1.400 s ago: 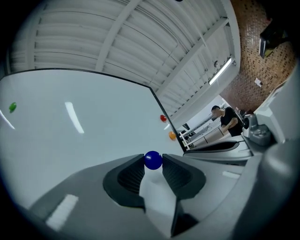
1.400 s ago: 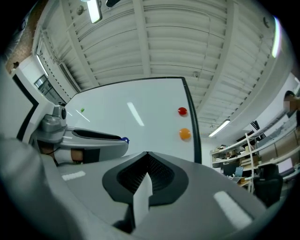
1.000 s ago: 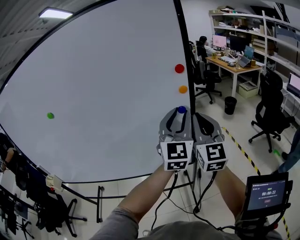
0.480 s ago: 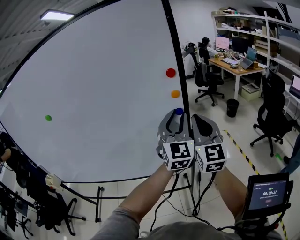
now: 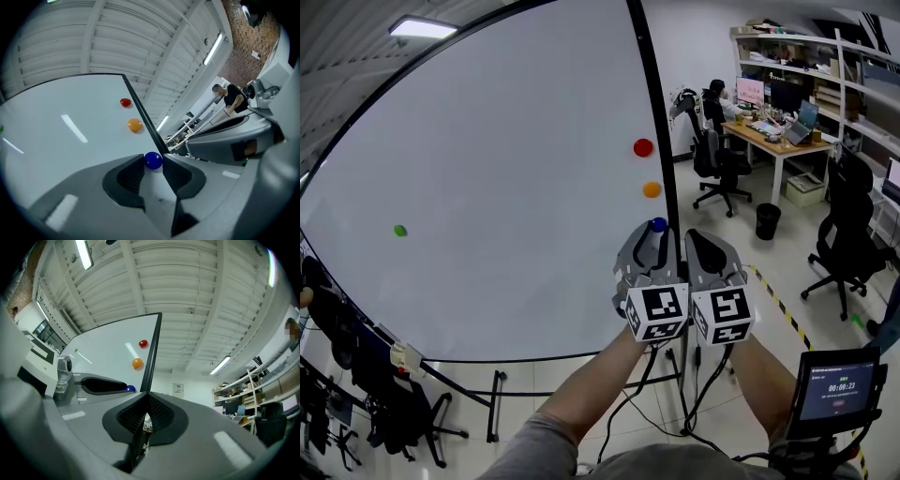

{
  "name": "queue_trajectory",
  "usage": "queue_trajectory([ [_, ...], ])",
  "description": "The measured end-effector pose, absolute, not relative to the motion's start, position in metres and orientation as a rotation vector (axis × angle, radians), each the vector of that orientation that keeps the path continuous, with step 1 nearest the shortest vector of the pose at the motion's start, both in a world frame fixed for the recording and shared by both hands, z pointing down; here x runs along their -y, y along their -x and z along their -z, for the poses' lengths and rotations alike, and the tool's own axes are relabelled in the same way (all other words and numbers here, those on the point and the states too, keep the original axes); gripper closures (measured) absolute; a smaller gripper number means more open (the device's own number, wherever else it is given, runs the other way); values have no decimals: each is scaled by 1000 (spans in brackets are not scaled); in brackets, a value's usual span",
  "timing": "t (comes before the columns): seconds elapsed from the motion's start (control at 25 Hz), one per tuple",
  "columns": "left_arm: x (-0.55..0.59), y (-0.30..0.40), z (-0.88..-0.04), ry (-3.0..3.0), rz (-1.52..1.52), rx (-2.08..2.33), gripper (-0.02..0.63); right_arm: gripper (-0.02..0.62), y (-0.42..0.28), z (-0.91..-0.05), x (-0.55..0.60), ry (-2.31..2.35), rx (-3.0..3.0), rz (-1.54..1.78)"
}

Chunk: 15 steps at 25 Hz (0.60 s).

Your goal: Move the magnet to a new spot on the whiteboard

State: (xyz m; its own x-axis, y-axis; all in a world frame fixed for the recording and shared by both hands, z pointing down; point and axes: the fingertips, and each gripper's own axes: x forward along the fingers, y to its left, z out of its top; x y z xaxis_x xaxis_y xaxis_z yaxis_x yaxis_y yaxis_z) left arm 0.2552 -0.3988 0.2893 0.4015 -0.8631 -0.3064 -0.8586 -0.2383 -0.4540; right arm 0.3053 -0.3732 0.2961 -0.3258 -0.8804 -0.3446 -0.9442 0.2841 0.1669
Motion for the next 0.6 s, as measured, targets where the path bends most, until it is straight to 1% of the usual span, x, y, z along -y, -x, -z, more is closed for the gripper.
queue_trajectory([
  [0.2,400,-255,-291,2091,21,-1454,466,588,-305,-297,375,1698,-2369,-505],
  [0.4,397,-251,-290,2081,-12,-1464,468,588,-302,-296,373,1691,-2374,-510],
  [0.52,391,-245,-288,2075,-35,-1462,499,588,-298,-295,371,1675,-2384,-508],
  [0.6,385,-239,-288,2077,-49,-1468,569,588,-294,-295,368,1661,-2392,-503],
])
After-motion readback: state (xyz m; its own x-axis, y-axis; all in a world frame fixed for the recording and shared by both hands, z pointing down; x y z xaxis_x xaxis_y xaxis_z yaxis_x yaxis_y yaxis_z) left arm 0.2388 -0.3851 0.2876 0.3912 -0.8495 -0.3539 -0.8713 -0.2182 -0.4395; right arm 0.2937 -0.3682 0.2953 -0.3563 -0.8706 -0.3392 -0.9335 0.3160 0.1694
